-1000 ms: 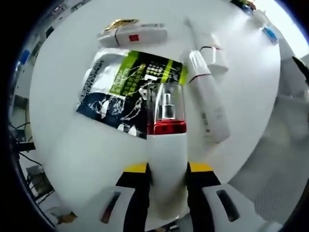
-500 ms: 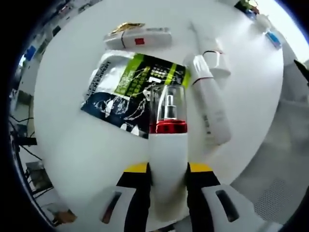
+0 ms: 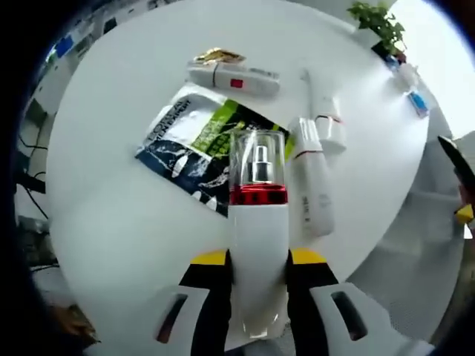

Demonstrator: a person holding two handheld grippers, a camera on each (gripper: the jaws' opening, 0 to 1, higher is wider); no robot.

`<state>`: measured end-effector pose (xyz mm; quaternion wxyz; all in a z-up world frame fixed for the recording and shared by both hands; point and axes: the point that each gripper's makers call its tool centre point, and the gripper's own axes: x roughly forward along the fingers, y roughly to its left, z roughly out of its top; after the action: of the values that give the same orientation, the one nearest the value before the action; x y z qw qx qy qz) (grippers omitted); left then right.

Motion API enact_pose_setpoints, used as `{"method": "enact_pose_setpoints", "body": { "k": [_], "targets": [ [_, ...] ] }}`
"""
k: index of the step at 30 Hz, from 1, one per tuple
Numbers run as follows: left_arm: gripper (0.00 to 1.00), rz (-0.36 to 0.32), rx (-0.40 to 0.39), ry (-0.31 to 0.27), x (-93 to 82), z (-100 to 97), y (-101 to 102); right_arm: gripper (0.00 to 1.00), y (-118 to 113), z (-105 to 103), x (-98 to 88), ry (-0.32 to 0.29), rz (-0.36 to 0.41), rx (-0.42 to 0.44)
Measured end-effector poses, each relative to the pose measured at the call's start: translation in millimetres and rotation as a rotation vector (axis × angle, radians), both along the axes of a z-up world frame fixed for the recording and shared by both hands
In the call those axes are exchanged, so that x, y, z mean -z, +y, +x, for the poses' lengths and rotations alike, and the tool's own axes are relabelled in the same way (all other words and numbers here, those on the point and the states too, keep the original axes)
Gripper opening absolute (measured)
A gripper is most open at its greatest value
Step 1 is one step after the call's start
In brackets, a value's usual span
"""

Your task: Arrange the skincare products in the storage area until every visible bottle or jar stands upright without overlapping.

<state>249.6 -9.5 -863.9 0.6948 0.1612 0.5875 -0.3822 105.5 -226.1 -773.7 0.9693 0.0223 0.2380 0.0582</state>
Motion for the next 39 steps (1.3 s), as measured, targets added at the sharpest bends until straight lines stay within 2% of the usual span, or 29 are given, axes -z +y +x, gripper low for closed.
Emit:
{"method": "enact_pose_setpoints", "body": {
  "k": [5,13,17,21,25,26,27,30,32,36,39],
  "targets": [
    [0.23,-0.104,-0.087,0.042,-14.8,1.2,-11.0,0.91,0.3,0.5,-0.2,-0.002,0.005,-0.008],
    [0.23,-0.229,-0.170,0.088,-33.5,0.4,-22.8,0.90,2.9,0.6,0.3,-0.001,0.007,-0.029],
    [0.24,-0.326,-0.224,0.123,-47.7,-2.7,-31.4,0.89,7.1,0.3,0.0,-0.002,0.014,-0.050],
    [0.24,-0.423,-0.236,0.148,-64.5,-9.2,-39.7,0.87,12.5,0.1,-2.0,-0.006,0.037,-0.072],
    [0.24,-0.554,-0.242,0.185,-89.7,-21.8,-53.8,0.86,21.2,-0.1,-10.7,-0.040,0.106,-0.104],
    [0.24,-0.568,-0.239,0.187,-92.7,-23.3,-55.3,0.86,23.4,0.2,-13.6,-0.049,0.145,-0.105],
    [0.24,-0.608,-0.232,0.188,-101.6,-26.5,-59.9,0.86,25.2,0.9,-17.0,-0.062,0.172,-0.109],
    [0.24,-0.696,-0.224,0.199,-124.6,-33.8,-70.3,0.86,30.8,3.2,-33.5,-0.116,0.316,-0.115],
    [0.24,-0.755,-0.222,0.211,-141.2,-36.8,-77.0,0.84,31.9,3.9,-39.8,-0.128,0.382,-0.106],
    [0.24,-0.870,-0.199,0.219,-176.5,-42.7,-89.0,0.81,38.4,7.7,-56.0,-0.155,0.422,-0.136],
    [0.24,-0.945,-0.170,0.228,-202.1,-49.0,-96.6,0.81,44.6,13.4,-79.6,-0.204,0.513,-0.158]
  ]
}}
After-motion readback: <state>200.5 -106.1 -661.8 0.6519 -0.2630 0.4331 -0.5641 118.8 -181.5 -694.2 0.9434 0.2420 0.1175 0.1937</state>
